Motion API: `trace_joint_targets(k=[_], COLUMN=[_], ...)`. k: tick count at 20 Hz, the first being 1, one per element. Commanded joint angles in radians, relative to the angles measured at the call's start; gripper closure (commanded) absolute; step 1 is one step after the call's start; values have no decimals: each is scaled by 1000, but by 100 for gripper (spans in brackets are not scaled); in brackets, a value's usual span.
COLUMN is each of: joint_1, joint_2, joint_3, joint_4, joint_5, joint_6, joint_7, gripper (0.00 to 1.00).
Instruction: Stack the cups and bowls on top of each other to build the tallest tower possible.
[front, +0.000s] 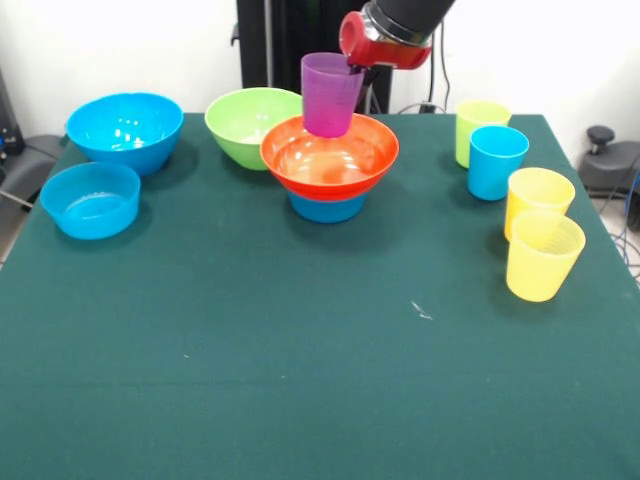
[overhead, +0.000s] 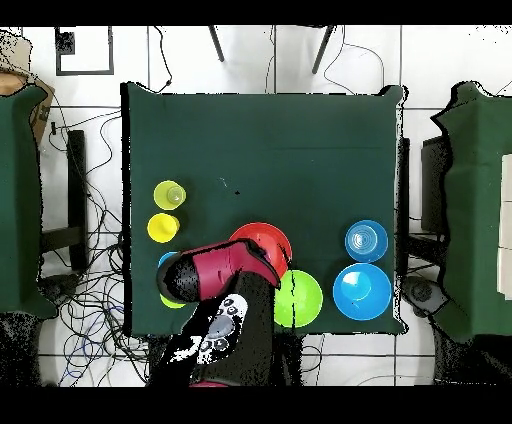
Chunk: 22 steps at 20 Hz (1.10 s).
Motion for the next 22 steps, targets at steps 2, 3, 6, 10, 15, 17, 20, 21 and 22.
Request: trace_joint_targets(k=[2, 3, 6, 10, 15, 17, 20, 21, 22], joint_1=[24, 23, 14, 2, 15, 15, 1, 2, 4], joint_2=[91, 92, 91, 95, 98, 97, 74, 70, 65], joint_3=[39, 41, 49, 54, 42, 43, 58, 58, 58], joint_4=[-45, -44, -41, -30, -29, -28, -27, -31, -34], joint_5=[1, 0, -8, -28, -23, -15, 1, 4, 7], joint_6=[-102, -105, -116, -157, -155, -146, -107, -97, -87], joint_7=[210, 212, 207, 202, 212, 213, 190, 189, 188], gripper=[100, 100, 100, 100, 100, 100, 100, 100, 100])
